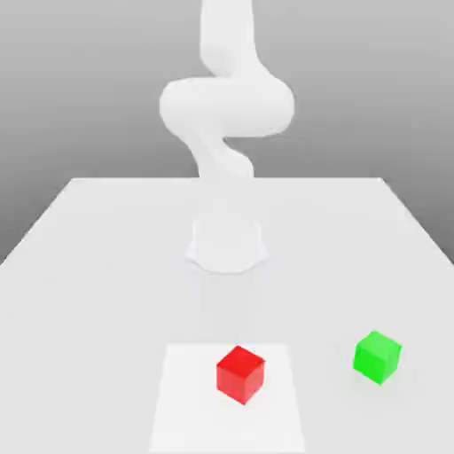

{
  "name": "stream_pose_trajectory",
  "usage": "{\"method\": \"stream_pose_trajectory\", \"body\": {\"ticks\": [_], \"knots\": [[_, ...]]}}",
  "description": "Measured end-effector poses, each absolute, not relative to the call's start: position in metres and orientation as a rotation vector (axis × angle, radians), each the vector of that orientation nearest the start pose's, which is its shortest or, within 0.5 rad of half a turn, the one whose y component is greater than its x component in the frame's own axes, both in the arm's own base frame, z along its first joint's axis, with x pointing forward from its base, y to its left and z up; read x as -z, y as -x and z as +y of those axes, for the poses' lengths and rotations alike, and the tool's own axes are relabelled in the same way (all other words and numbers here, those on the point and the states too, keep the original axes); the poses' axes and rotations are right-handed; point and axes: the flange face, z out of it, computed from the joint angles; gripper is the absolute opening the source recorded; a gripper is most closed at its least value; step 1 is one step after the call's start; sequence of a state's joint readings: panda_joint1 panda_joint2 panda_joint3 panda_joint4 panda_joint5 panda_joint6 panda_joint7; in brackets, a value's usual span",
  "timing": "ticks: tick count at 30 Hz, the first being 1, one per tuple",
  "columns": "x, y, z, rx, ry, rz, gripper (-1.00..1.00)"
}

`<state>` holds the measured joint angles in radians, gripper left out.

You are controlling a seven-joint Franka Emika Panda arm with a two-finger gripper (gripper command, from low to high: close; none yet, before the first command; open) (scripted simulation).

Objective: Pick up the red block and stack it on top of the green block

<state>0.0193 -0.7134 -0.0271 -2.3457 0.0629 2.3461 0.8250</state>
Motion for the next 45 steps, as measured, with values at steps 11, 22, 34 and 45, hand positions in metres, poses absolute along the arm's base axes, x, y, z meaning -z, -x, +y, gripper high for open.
{"method": "stream_pose_trajectory", "body": {"ticks": [11,22,34,45], "knots": [[-0.391,-0.451,0.018,0.21,2.362,1.577,0.0],[-0.205,-0.397,0.019,0.009,2.353,2.069,0.0],[-0.147,-0.394,0.02,0.005,2.354,2.078,-1.0],[-0.188,-0.397,0.02,0.015,2.355,2.073,-1.0]]}}
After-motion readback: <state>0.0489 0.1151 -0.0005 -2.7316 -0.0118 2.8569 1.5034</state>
